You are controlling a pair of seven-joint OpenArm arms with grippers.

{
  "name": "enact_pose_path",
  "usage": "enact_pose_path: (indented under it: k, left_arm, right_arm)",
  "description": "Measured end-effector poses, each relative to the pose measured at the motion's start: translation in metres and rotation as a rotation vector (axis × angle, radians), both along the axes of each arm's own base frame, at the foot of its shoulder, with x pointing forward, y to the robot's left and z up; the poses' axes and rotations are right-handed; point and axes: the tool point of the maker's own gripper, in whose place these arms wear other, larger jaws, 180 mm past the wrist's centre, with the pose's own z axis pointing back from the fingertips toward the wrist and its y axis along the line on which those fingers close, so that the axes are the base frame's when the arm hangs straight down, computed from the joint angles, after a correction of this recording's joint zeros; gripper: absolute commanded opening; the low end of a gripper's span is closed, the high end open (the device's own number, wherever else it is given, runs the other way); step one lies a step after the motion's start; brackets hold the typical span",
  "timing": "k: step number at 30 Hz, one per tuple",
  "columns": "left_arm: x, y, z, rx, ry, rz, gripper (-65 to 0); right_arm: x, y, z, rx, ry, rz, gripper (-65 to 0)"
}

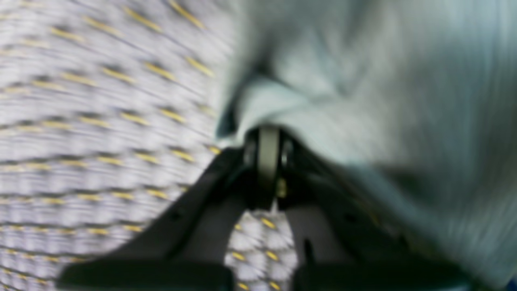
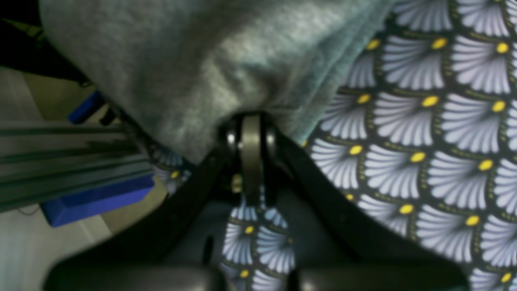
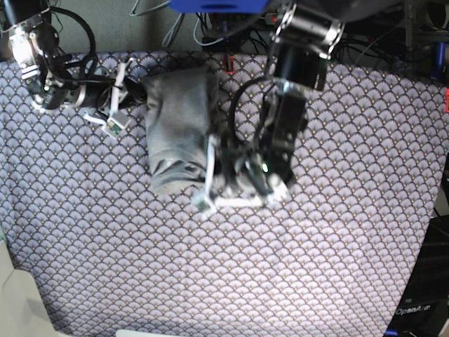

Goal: Fold the T-shirt properly
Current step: 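Release the bundle and pull both grippers away from it, then lower both grippers onto the bundle's sides and press it into shape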

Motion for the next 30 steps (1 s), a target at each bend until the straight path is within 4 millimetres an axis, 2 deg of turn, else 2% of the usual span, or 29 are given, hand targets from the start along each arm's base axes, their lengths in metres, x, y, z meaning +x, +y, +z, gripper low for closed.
enact_pose_path:
  k: [3,5,7,9,11,13,16,20,22,25,28,30]
  left_arm:
    - [0.024,0.012,0.019,-0.024,-0.056,0.05,-65.0]
    - [0.022,0.02,0.016,0.008,-0.041,0.06,-65.0]
    - [0.018,0.019,0.012,0.005,-0.031,0.058,-65.0]
    - [0.018,0.025,0.018,0.006,-0.063,0.056,-65.0]
    - [0.016,0.044,0.021,0.031,-0.09,0.072,-65.0]
    - [0.004,0.079,0.008,0.143,-0.059,0.097,-65.0]
    - [-0.018,0.114,-0.005,0.223,-0.038,0.111,-65.0]
    - [-0.039,0.144,-0.013,0.278,-0.039,0.093,-65.0]
    - [-0.048,0.169,-0.018,0.328,-0.024,0.112,-65.0]
    - [-0.051,0.204,-0.017,0.344,-0.006,0.204,-65.0]
    - [-0.044,0.237,-0.001,0.36,-0.04,0.315,-65.0]
    - [-0.04,0.256,0.012,0.358,-0.072,0.382,-65.0]
  right_arm:
    - [-0.001,0.002,0.0,0.008,0.004,0.002,-65.0]
    - [0.0,0.001,0.0,0.005,0.002,-0.002,-65.0]
    - [0.002,-0.005,0.001,0.0,-0.002,-0.019,-65.0]
    - [0.008,-0.018,0.004,-0.021,-0.014,-0.049,-65.0]
    - [0.017,-0.039,0.008,-0.062,-0.035,-0.078,-65.0]
    - [0.029,-0.059,0.016,-0.095,-0.069,-0.124,-65.0]
    - [0.039,-0.071,0.025,-0.094,-0.098,-0.168,-65.0]
    - [0.052,-0.086,0.04,-0.111,-0.154,-0.215,-65.0]
    - [0.055,-0.077,0.056,-0.099,-0.209,-0.203,-65.0]
    - [0.055,-0.043,0.082,-0.033,-0.292,-0.153,-65.0]
    - [0.059,-0.012,0.106,0.056,-0.365,-0.139,-65.0]
    - [0.06,-0.006,0.107,0.079,-0.369,-0.151,-65.0]
